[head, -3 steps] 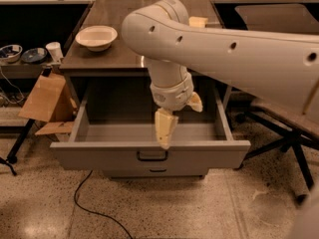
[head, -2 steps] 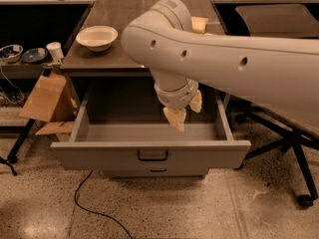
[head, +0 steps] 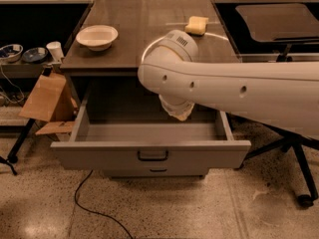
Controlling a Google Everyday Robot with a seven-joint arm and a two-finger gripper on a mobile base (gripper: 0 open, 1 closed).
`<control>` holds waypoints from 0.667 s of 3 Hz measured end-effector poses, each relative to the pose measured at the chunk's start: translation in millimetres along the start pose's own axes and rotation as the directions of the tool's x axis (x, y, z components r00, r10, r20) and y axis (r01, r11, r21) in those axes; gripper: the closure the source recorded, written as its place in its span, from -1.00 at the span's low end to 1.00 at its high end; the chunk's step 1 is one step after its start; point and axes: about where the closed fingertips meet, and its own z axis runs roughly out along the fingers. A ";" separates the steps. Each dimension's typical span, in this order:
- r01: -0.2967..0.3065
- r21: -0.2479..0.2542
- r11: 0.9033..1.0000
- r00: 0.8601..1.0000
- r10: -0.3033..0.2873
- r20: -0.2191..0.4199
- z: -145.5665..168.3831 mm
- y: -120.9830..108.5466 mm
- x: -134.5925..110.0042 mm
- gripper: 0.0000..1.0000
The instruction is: Open top drawer
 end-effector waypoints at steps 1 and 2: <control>-0.006 -0.018 1.000 0.991 0.008 0.132 31.4 10.0 -27.3 1.00; -0.010 -0.025 1.000 0.985 0.014 0.174 33.5 16.8 -30.0 1.00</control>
Offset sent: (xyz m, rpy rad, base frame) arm 0.0207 0.0336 -0.0413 0.1747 -0.1284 0.0776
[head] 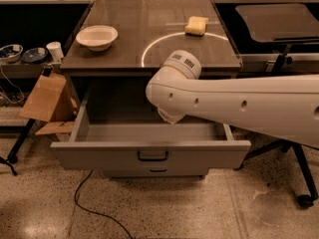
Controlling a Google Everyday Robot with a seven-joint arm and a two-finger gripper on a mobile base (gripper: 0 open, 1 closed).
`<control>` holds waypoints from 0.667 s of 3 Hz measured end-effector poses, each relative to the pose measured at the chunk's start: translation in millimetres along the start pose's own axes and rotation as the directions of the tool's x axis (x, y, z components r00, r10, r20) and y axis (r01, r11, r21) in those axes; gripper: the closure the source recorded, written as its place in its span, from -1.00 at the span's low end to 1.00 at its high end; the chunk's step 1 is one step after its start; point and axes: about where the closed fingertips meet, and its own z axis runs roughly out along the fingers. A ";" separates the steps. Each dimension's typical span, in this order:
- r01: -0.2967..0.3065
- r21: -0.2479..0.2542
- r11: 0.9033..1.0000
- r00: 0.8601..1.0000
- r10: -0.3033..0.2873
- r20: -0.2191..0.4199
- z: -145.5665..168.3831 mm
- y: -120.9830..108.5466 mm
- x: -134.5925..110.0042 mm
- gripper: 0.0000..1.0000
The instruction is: Open top drawer
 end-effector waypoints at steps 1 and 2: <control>-0.008 -0.020 1.000 1.000 0.008 0.011 -3.9 11.7 6.6 0.61; -0.005 -0.060 0.998 1.000 0.005 -0.002 -9.5 23.3 13.7 0.15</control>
Offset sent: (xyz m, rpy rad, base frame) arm -0.0459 0.0103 -0.0065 0.0590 0.0974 0.0197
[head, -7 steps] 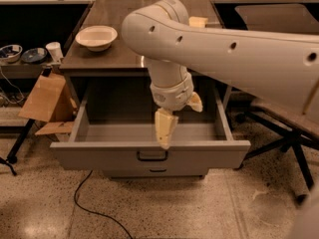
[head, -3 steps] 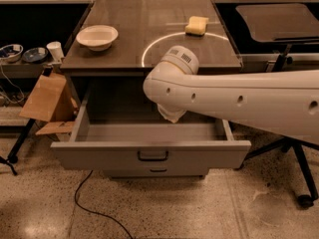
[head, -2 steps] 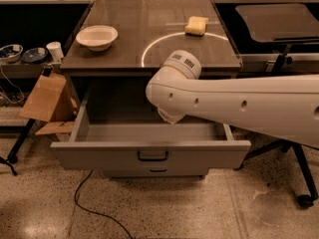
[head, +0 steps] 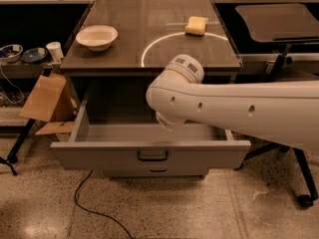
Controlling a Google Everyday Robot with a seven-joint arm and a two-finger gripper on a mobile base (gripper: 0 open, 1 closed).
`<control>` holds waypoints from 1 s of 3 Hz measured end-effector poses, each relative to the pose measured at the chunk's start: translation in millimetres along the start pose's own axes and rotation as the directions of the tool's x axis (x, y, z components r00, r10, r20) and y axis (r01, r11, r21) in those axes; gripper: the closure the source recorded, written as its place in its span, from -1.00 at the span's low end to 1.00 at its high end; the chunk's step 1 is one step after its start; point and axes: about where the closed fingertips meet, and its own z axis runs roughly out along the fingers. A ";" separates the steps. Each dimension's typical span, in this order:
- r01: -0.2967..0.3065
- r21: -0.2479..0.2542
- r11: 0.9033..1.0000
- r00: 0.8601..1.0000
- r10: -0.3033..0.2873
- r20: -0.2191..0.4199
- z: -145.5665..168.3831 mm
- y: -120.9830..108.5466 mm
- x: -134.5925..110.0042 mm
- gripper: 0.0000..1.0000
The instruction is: Open top drawer
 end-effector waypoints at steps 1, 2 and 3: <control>0.022 -0.060 0.998 0.999 -0.024 -0.028 -2.1 10.3 4.3 -0.32; 0.057 -0.135 0.989 0.997 -0.064 -0.051 -1.3 20.1 8.6 -0.78; 0.069 -0.162 0.984 0.995 -0.078 -0.054 1.3 22.4 9.0 -1.00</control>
Offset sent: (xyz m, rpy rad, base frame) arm -0.0298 0.0118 -0.0126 0.0379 0.2305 0.1311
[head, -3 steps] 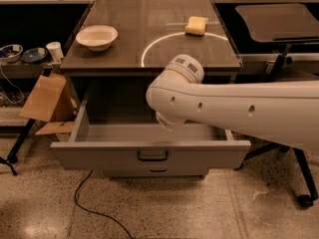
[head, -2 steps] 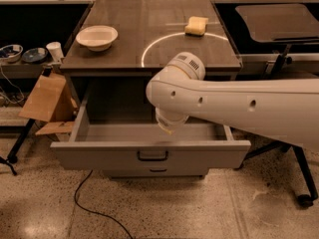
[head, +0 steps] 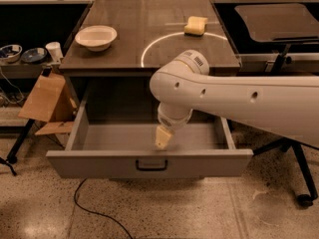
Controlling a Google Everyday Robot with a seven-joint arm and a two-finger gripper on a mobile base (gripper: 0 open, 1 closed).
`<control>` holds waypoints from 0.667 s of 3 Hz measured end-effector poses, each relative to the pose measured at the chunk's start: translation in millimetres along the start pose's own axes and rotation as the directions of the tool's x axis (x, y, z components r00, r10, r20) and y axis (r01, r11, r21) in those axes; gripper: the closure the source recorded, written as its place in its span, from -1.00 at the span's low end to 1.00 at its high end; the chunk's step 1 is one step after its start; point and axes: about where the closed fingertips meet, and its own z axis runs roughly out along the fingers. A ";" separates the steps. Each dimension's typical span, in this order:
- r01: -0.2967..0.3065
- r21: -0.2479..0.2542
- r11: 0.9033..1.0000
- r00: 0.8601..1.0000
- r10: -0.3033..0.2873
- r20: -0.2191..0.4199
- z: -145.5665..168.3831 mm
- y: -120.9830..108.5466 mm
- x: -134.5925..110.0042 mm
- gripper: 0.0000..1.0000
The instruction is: Open top drawer
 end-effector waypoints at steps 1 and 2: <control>0.032 -0.074 0.997 0.999 -0.034 -0.025 3.3 12.7 11.8 -1.00; 0.047 -0.124 0.991 0.997 -0.054 -0.050 1.7 22.3 27.1 -1.00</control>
Offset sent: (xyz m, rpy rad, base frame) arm -0.0514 -0.0145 -0.0143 0.0269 0.1942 0.0841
